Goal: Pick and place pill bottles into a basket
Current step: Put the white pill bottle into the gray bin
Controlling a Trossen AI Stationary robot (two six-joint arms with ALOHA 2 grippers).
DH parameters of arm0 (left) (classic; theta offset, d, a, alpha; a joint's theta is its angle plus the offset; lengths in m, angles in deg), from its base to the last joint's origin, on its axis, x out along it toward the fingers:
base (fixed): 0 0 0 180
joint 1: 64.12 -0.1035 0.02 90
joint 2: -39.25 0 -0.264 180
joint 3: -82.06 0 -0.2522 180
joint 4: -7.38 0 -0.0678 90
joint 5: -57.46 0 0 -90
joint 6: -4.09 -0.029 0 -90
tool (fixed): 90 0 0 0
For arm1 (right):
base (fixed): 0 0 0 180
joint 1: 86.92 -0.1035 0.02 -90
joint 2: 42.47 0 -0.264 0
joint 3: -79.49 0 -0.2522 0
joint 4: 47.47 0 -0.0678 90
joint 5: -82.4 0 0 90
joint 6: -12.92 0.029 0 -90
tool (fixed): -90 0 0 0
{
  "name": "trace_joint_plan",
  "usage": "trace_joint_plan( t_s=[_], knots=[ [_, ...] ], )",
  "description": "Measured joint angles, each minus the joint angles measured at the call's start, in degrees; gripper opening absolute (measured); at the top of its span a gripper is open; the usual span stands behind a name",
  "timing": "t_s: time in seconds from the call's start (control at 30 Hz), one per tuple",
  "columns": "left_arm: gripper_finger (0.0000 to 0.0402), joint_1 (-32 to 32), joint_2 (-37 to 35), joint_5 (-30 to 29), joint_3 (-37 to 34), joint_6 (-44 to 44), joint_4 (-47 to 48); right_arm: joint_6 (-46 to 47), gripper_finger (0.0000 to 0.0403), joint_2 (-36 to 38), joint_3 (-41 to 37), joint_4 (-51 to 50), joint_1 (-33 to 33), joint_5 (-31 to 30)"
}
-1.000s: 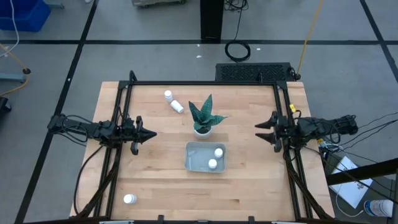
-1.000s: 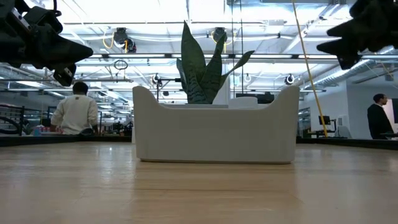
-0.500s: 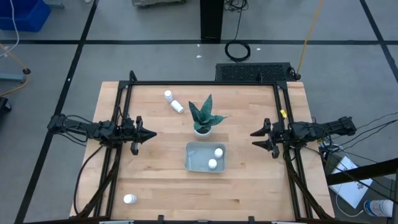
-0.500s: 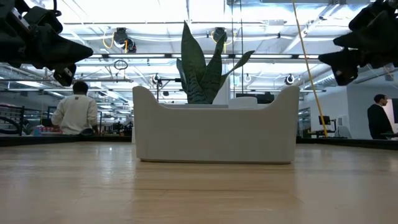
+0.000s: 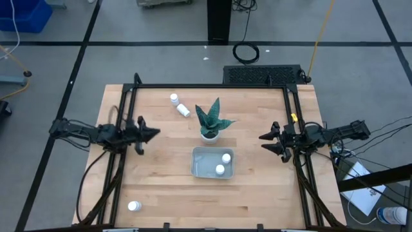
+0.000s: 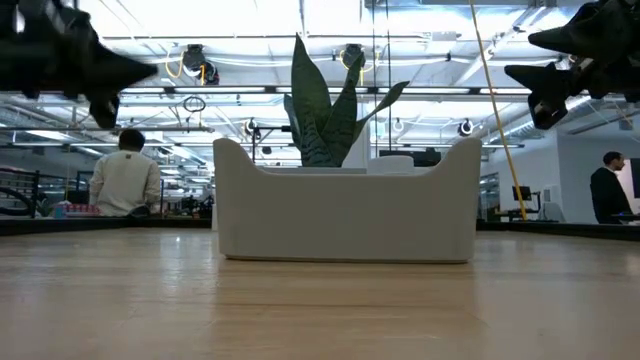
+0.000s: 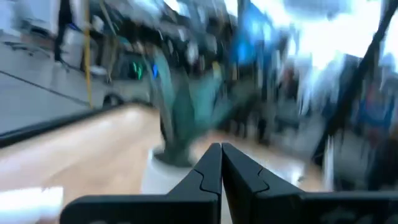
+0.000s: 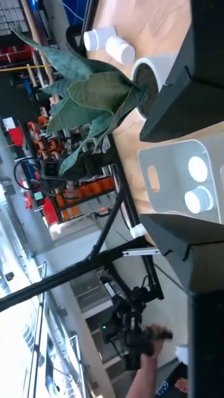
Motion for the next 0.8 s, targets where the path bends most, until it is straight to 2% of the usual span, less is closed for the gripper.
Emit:
trace_joint_plan(
  t_s=[0.1,0.17,0.27,0.5,0.6,0.7,0.8],
  knots=[
    [0.0012,0.02,-0.02,-2.61,0.0,11.19,-11.05,0.0,0.0193,0.0,0.0,-0.37,0.0,0.0],
    [0.0012,0.02,0.0,-3.76,0.0,15.07,-18.6,0.0,0.0192,0.0,-0.02,-0.35,0.0,0.0],
    [0.0012,0.02,-0.04,-8.62,0.0,14.05,-29.3,0.0,0.019,0.0,-0.06,-0.26,0.0,0.0],
    [0.0012,-0.02,-0.05,-15.54,0.01,14.2,-48.25,0.0,0.0194,0.0,-0.09,-0.16,0.0,0.0],
    [0.0012,-0.02,-0.05,-21.92,0.01,8.26,-50.87,0.0,0.0193,0.0,-0.09,-0.18,0.0,0.01],
    [0.0012,-0.02,-0.02,-22.09,0.0,5.63,-50.36,0.0,0.019,0.0,-0.09,-0.35,0.0,0.0],
    [0.0012,0.0,0.02,-24.85,0.0,6.32,-49.36,0.0,0.019,0.0,-0.09,-0.37,0.0,0.02]
  ],
)
